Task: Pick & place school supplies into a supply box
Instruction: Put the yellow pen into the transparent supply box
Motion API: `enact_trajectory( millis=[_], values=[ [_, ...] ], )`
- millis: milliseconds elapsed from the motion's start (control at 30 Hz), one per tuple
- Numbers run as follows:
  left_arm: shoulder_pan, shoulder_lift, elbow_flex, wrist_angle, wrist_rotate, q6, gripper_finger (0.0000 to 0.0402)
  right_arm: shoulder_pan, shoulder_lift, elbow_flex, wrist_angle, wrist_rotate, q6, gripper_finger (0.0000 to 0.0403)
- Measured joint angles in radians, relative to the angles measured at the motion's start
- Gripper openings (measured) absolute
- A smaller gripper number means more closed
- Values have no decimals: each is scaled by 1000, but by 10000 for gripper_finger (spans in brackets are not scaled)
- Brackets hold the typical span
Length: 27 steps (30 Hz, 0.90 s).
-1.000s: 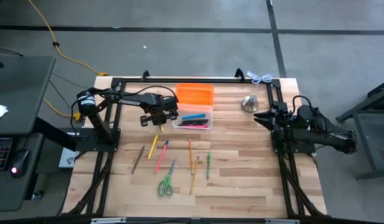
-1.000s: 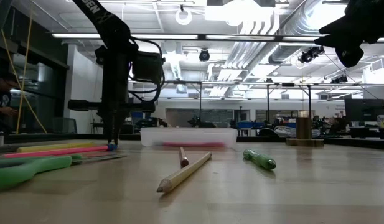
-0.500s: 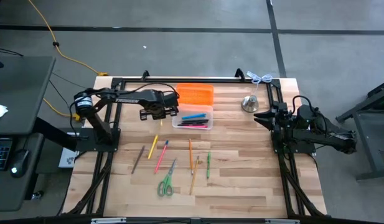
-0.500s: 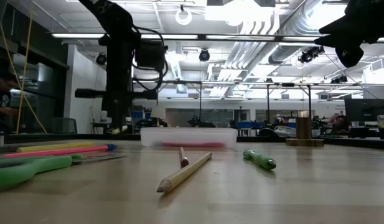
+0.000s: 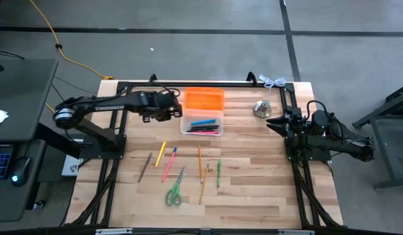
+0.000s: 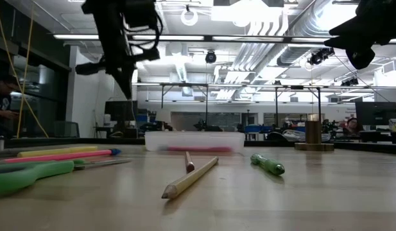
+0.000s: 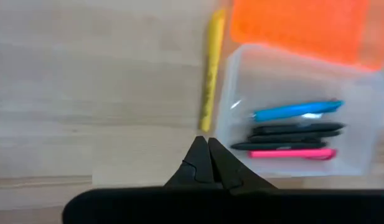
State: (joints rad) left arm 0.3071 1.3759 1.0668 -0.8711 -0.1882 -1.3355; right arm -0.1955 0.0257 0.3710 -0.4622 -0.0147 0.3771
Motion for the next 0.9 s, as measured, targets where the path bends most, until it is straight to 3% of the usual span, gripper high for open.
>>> enact_trajectory(
  millis=[400,600,700,900],
  values=[
    [0,-52,1,1,-30,1,15,0,0,0,3,17,-20,98],
    [0,-47,1,46,-95,11,44,0,0,0,3,19,-20,98],
    [0,-37,1,107,-139,79,58,0,0,0,4,19,-20,98],
    [48,32,2,195,-132,253,84,0,0,0,27,20,-14,98]
  ],
)
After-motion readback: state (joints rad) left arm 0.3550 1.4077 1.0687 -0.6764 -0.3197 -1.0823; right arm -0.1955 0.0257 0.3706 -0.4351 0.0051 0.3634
